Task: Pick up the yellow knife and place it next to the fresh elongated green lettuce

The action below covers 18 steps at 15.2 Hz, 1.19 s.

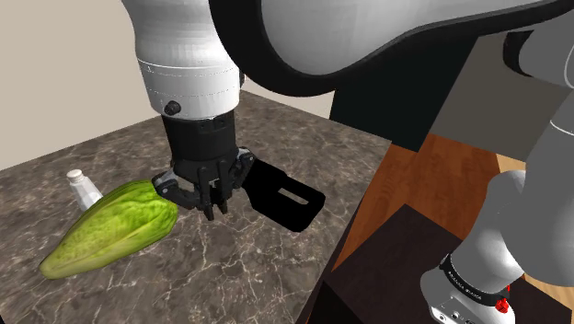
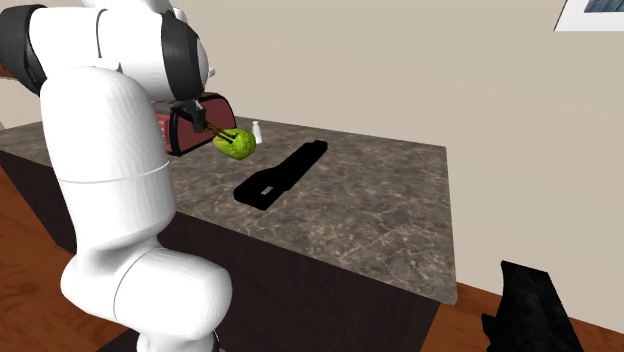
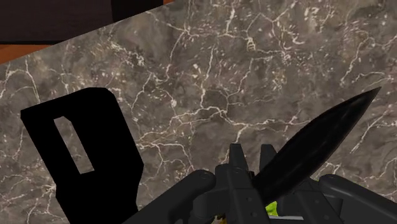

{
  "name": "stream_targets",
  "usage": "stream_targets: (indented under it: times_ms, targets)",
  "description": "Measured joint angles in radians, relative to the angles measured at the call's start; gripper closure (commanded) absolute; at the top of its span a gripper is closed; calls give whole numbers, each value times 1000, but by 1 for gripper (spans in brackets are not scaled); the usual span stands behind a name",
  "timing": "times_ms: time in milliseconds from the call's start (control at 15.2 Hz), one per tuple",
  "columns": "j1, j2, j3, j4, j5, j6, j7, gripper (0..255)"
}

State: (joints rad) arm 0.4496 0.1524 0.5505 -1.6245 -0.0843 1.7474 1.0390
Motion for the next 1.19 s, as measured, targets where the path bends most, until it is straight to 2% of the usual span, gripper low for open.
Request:
stream_targets:
  times_ms: [1188]
  targets:
    - [6,47,-5,-188,-31,226,30,255]
